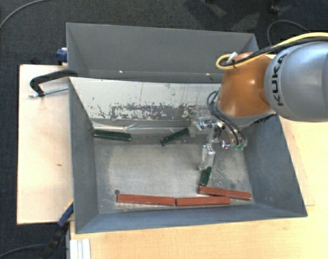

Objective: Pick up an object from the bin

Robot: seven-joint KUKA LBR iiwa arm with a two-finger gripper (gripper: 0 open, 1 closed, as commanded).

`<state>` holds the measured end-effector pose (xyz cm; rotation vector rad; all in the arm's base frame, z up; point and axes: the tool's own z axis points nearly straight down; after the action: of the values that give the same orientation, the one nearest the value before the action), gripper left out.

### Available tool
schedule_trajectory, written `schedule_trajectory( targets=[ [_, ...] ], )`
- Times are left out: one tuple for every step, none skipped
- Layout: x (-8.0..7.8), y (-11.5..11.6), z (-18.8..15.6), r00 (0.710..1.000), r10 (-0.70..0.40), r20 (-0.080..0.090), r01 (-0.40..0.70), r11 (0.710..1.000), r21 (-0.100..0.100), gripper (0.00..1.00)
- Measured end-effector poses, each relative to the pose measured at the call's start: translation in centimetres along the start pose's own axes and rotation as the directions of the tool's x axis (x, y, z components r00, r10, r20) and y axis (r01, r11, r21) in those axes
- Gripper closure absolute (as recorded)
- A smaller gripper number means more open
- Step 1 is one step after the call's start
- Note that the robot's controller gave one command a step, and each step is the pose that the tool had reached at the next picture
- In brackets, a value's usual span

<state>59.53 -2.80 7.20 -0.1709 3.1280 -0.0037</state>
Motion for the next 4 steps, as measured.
schedule_trajectory(
  targets=[
    [-0.8,8.3,0.0,0.999,-0.05,0.001,0.05,0.999,-0.007,0.0],
    [0.9,-8.6,0.0,1.0,0.012,-0.001,-0.012,1.0,0.003,0.0],
    [5.5,-5.6,-0.1,0.917,-0.4,0.002,0.4,0.917,-0.002,0.0],
    [4.4,1.7,-10.9,0.909,-0.416,0.008,0.416,0.909,-0.001,0.0]
  ],
)
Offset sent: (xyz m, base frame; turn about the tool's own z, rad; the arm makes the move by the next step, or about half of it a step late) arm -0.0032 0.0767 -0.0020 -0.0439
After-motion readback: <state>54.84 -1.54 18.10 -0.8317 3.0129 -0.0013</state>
